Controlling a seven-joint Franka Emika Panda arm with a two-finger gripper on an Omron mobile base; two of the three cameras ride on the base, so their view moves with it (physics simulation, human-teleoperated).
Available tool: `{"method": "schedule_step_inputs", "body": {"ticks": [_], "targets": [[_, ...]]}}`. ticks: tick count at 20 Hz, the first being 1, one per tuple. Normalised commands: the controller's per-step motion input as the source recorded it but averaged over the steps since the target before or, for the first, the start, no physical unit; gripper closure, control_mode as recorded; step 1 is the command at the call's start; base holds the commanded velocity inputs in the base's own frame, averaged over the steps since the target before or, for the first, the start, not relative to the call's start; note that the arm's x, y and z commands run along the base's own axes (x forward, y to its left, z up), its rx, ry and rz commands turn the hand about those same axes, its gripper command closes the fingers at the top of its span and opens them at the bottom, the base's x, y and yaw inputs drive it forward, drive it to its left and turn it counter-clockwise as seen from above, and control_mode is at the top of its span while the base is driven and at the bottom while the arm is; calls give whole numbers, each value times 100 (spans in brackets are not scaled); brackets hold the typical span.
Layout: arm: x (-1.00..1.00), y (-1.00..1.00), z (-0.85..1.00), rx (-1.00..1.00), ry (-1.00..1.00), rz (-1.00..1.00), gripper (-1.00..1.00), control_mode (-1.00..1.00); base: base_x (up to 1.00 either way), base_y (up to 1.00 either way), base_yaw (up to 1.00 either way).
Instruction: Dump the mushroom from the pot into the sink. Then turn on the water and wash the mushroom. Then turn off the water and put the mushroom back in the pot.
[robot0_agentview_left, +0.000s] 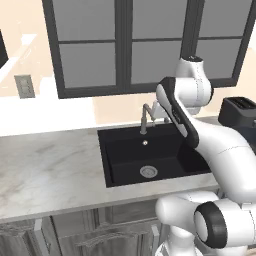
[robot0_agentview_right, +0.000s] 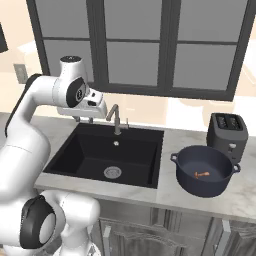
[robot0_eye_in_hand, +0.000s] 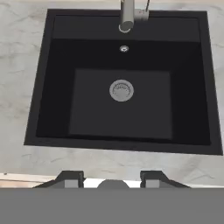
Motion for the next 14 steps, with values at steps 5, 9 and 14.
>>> {"method": "schedule_step_inputs", "body": {"ticks": [5,9,14], "targets": [[-7,-6,0,0,-5,-4,-100,-100,0,0,0],[-23,-25,0,3,-3,-17,-100,-100,0,0,0],[-41,-31,0,3,-7,-24,-100,-100,0,0,0]]}}
